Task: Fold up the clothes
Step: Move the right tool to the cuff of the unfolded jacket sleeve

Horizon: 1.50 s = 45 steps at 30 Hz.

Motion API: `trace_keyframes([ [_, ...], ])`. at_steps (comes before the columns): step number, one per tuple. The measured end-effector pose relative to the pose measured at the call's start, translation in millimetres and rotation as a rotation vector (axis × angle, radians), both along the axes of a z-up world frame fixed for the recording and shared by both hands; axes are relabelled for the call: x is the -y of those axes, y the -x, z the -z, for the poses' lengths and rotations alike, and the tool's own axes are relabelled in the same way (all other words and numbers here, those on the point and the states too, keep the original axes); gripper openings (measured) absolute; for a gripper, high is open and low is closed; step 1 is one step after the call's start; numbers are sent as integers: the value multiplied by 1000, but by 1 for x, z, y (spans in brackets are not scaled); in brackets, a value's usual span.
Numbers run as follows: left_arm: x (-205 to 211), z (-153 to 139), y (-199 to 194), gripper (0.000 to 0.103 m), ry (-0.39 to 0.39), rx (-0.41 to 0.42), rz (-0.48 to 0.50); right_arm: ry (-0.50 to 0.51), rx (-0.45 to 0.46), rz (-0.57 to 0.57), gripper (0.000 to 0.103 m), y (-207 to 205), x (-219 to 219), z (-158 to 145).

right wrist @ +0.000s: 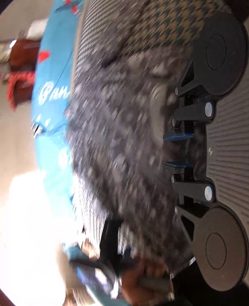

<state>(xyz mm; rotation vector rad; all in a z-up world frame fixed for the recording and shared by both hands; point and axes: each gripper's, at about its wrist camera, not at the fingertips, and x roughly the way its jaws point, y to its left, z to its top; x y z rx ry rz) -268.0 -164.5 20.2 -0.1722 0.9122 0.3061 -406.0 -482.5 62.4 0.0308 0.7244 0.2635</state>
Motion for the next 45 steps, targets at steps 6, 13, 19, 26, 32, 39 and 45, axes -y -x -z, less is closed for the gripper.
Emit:
trace_keyframes([
  [6, -7, -5, 6, 103, 34, -10, -26, -64, -87, 120, 24, -9, 25, 7],
  [13, -17, -3, 9, 102, 1, -48, -89, -84, -117, 160, 24, -8, 42, 10],
  [19, -9, -20, 14, 102, -33, 28, -57, -104, -103, 156, 24, 0, 48, 3],
  [26, 15, -34, 2, 102, -19, 64, 23, -130, -86, 153, 24, -10, 57, -9],
  [32, 45, -34, -13, 102, -10, 76, 131, -145, -47, 135, 25, -36, 71, -17],
  [39, 89, -17, -14, 103, -18, 62, 251, -192, -29, 220, 25, -77, 78, -12],
  [45, 102, 0, -16, 103, -41, 12, 290, -145, -107, 312, 24, -98, 82, 8],
])
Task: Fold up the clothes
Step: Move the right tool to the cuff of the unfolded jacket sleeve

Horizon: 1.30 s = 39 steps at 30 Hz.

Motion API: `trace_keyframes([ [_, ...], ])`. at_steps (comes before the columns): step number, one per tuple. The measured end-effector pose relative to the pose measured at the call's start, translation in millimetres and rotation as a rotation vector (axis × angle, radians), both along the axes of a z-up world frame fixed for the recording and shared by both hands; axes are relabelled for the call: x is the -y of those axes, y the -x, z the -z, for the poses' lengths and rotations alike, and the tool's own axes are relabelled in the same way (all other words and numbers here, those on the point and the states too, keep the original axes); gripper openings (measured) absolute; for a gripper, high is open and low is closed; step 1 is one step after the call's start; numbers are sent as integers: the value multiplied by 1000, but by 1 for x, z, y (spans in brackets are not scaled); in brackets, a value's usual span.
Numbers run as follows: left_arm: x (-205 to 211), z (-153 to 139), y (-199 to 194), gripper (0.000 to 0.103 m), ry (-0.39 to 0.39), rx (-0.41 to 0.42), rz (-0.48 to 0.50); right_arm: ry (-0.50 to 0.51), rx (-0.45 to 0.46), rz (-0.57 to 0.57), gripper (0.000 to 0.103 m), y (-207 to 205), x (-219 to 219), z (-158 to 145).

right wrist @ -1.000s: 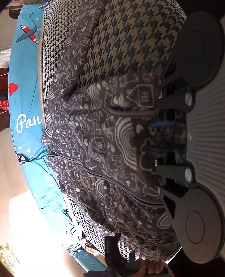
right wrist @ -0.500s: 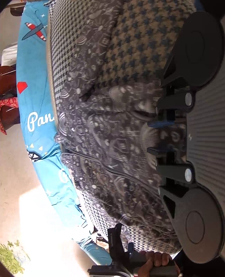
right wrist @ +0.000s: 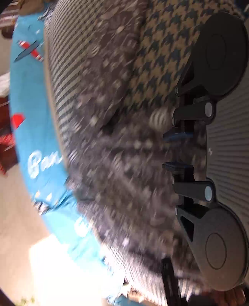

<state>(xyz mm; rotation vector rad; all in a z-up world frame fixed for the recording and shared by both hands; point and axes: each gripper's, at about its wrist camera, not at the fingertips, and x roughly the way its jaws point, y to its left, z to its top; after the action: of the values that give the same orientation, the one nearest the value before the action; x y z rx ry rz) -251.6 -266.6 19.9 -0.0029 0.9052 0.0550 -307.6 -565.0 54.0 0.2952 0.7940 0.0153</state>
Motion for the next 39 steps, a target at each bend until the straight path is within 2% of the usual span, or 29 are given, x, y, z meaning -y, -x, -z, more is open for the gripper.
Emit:
trace_keyframes([
  [2, 1, 8, -1, 103, -13, -22, 6, -14, -6, 25, 24, 1, 5, 3],
  [4, 5, 9, 2, 103, -36, -9, 16, -11, -4, 38, 24, 3, 7, 3],
  [15, 3, 12, 5, 103, -36, 5, 23, -10, 31, 87, 24, 12, 17, 0],
  [18, 4, 12, 5, 103, -39, 7, 26, -44, 57, 127, 25, 21, 28, -5],
  [19, 4, 12, 5, 103, -41, 8, 26, -34, 62, 153, 29, 25, 33, -6],
  [21, 4, 12, 6, 103, -44, 9, 26, -10, 71, 208, 29, 32, 42, -9],
  [26, 5, 11, 6, 103, -47, 9, 18, -75, 83, 350, 29, 53, 77, -12],
  [32, 6, 11, 6, 103, -51, 9, 11, -84, 104, 517, 29, 81, 109, -16],
  [39, 6, 11, 6, 103, -53, 8, 9, -176, 113, 680, 30, 112, 150, -13],
])
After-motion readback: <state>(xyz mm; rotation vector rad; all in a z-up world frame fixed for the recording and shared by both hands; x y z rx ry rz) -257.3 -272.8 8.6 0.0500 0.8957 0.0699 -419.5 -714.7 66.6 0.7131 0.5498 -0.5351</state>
